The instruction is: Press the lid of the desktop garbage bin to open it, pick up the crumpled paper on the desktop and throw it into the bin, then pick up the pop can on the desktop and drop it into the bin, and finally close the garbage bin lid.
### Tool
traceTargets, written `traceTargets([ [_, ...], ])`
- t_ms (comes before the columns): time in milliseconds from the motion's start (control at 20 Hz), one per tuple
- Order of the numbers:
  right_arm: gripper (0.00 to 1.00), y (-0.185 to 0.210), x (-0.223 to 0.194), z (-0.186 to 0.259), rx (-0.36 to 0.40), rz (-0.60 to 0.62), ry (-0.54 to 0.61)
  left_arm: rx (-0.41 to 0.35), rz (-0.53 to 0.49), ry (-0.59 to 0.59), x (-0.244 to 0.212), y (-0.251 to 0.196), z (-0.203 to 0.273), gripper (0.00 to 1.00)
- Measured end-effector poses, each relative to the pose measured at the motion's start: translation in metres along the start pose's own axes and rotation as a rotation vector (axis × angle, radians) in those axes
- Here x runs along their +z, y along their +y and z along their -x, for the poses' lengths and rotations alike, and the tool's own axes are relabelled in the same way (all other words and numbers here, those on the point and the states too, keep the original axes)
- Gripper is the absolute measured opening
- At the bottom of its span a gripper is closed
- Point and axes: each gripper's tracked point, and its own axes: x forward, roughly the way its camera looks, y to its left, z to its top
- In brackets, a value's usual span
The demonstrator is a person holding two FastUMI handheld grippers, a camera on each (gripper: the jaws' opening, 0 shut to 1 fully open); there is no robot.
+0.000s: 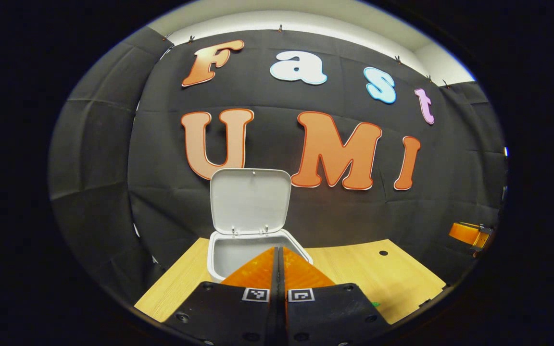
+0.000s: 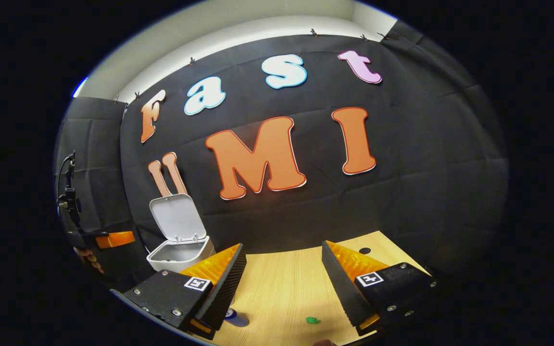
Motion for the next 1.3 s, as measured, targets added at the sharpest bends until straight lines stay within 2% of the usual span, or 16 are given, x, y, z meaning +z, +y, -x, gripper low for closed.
traceTargets([
  [200, 0.94, 0.004, -0.001, 0.0, 0.005, 0.089, -0.001, -0.002, 0.026, -0.012, -0.001, 0.0, 0.003, 0.0],
  [350, 0.94, 0.01, -0.004, 0.0, 0.033, 0.084, 0.007, -0.006, 0.024, -0.017, -0.001, -0.002, 0.001, 0.0],
  [450, 0.94, 0.005, -0.007, -0.003, 0.029, 0.081, 0.018, -0.007, 0.034, -0.014, -0.006, -0.002, 0.001, 0.04],
  [500, 0.94, 0.003, -0.007, -0.004, 0.025, 0.081, 0.021, -0.001, 0.034, -0.016, -0.007, -0.002, -0.001, 0.13],
  [700, 0.94, -0.005, -0.008, -0.009, 0.018, 0.06, 0.025, 0.041, -0.012, -0.063, -0.002, 0.003, -0.004, 0.96],
  [800, 0.94, -0.011, -0.012, -0.012, 0.004, 0.056, 0.035, 0.061, -0.036, -0.06, -0.002, 0.005, -0.007, 0.95],
  [1000, 0.94, -0.018, -0.033, -0.018, -0.006, 0.076, 0.087, 0.033, -0.038, -0.036, -0.01, -0.001, -0.013, 0.94],
  [1150, 0.94, -0.029, -0.069, -0.023, -0.026, 0.083, 0.183, 0.025, -0.05, -0.007, -0.021, 0.0, -0.016, 0.94],
  [1300, 0.94, -0.04, -0.121, -0.024, -0.053, 0.041, 0.339, 0.027, -0.051, 0.015, -0.03, 0.004, -0.017, 0.94],
])
